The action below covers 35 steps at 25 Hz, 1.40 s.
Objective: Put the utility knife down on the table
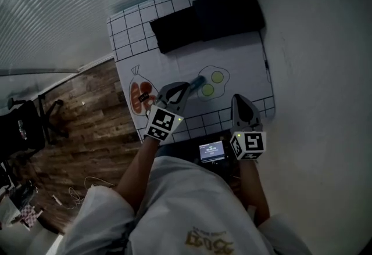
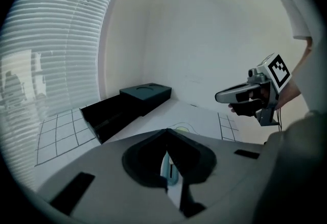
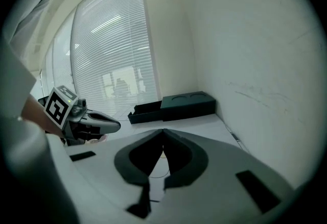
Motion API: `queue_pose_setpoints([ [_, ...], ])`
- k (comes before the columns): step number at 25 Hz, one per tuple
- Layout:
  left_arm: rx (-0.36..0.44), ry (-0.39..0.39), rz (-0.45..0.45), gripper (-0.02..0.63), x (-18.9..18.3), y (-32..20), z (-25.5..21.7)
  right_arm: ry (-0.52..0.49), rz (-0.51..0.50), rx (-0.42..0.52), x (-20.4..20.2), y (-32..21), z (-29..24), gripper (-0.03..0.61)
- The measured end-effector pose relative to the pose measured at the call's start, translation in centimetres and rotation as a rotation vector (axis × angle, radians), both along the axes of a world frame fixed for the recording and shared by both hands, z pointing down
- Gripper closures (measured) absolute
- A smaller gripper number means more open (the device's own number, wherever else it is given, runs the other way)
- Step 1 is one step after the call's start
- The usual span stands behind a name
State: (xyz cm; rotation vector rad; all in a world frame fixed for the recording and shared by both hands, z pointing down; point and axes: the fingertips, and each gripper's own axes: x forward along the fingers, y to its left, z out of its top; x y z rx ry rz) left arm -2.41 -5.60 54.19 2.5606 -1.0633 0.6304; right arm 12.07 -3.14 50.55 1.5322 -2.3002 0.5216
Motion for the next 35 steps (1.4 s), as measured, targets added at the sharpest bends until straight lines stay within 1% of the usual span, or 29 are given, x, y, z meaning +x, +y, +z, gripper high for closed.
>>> queue_pose_setpoints([
  [5,0.010,-0.020,-0.003,0.606,-0.2,0.2,-1.0,0.002,-0.016,0.018,-0.3,-0.4,-1.1,0.571],
  [9,0.055,-0.010,-0.028,0.606,-0.5,-0.4,-2.7,0.002,-0.027,0.044,-0.6,-1.1,-2.3,0.571],
  [12,0.093,0.011,-0.053,0.606,-0.7,-0.6,-4.4,-0.003,-0.028,0.069,-0.7,-1.2,-3.6,0.571],
  [16,0.146,0.068,-0.112,0.606,-1.3,-1.5,-7.5,-0.007,-0.023,0.115,-0.4,-1.5,-5.4,0.571],
  [22,0.226,0.117,-0.158,0.606,-1.8,-1.9,-12.0,-0.033,-0.003,0.153,-0.2,-1.6,-7.8,0.571],
  [30,0.328,0.140,-0.171,0.606,-2.1,-1.6,-17.1,-0.059,-0.024,0.232,-0.7,-1.7,-11.7,0.571],
  [35,0.379,0.160,-0.186,0.606,-2.0,-0.7,-19.2,-0.061,-0.023,0.265,-0.8,-1.5,-13.1,0.571],
])
